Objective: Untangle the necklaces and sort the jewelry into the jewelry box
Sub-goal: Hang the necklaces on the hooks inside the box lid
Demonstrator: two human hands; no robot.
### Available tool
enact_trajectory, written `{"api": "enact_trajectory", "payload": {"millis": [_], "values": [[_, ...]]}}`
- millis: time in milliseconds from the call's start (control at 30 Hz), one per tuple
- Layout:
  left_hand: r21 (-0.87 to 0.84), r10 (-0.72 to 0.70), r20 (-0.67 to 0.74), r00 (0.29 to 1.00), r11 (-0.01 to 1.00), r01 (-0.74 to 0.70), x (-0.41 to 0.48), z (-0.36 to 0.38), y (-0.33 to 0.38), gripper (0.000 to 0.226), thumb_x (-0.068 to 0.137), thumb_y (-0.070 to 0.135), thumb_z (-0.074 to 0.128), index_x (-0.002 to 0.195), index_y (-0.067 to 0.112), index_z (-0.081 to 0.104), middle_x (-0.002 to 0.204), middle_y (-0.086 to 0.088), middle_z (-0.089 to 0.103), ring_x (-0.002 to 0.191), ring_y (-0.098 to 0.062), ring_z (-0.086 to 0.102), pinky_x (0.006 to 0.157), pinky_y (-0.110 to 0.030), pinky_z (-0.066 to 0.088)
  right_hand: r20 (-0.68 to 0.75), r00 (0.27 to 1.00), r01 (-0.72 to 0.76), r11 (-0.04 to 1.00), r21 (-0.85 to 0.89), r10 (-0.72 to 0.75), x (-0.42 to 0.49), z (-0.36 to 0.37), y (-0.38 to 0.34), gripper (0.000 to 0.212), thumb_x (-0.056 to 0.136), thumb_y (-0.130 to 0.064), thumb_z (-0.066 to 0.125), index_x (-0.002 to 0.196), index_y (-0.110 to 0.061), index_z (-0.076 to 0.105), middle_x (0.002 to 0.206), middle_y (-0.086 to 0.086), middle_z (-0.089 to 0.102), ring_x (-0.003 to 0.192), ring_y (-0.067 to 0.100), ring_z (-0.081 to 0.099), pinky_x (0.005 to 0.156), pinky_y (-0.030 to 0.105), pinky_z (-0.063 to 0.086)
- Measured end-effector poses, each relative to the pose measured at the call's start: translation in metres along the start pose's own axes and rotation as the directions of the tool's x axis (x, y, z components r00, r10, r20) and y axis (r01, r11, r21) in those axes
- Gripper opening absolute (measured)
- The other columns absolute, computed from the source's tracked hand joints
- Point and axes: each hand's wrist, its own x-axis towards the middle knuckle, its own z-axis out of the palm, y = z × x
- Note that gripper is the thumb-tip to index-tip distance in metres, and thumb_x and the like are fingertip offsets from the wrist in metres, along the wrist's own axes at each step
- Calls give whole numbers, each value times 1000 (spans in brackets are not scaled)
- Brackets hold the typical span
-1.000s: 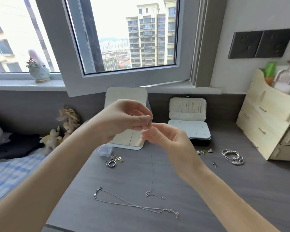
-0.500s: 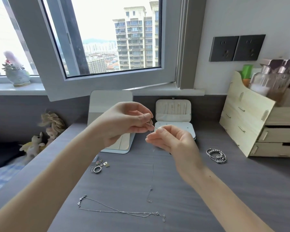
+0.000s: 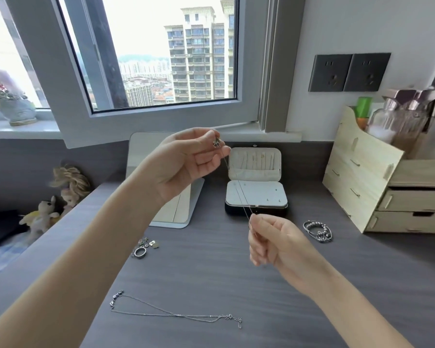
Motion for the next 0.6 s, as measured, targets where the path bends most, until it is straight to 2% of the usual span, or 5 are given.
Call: {"api": "enact_trajectory", "payload": {"millis": [133, 267, 367, 467, 600], "values": [[-121, 59, -12, 998, 991, -60, 4, -9, 4, 8, 77, 7, 57, 86, 6, 58, 75, -10, 61, 66, -17, 65, 63, -20, 54, -176, 964, -223, 968, -117, 201, -3, -19, 13, 34, 92, -16, 54, 60, -13, 44, 46, 1, 43, 36, 12, 32, 46, 26, 33], [-63, 75, -71, 995, 995, -79, 6, -19, -3, 4, 82, 5, 56, 85, 6, 58, 77, -12, 60, 65, -17, 66, 66, -22, 55, -218, 929, -296, 954, 54, 300, -10, -36, 16, 26, 86, -17, 61, 63, -10, 51, 54, 5, 50, 40, 12, 43, 44, 22, 42], [-84, 42, -217, 975, 995, -61, 11, -28, -13, 8, 89, 2, 53, 84, 7, 58, 69, -8, 65, 68, -18, 68, 69, -23, 56, -179, 955, -178, 937, 300, 238, -10, -46, 9, 25, 63, -23, 81, 61, -6, 63, 71, 13, 63, 60, 19, 64, 60, 29, 58], [-177, -33, -318, 947, 984, -25, 18, -40, -24, 10, 91, -1, 50, 86, 6, 54, 69, -10, 65, 65, -18, 69, 64, -23, 57, -197, 972, 26, 781, 624, 125, -6, -58, -3, 39, 37, -17, 95, 56, -7, 62, 83, 15, 68, 86, 28, 69, 81, 43, 56], [-311, -149, -377, 914, 950, 26, 25, -49, -43, 13, 93, -2, 46, 85, 5, 51, 78, -15, 60, 56, -17, 68, 57, -22, 56, -282, 957, 169, 669, 723, 63, 5, -65, -26, 24, 76, -14, 66, 54, -8, 56, 82, 9, 66, 89, 24, 69, 77, 43, 57]]}}
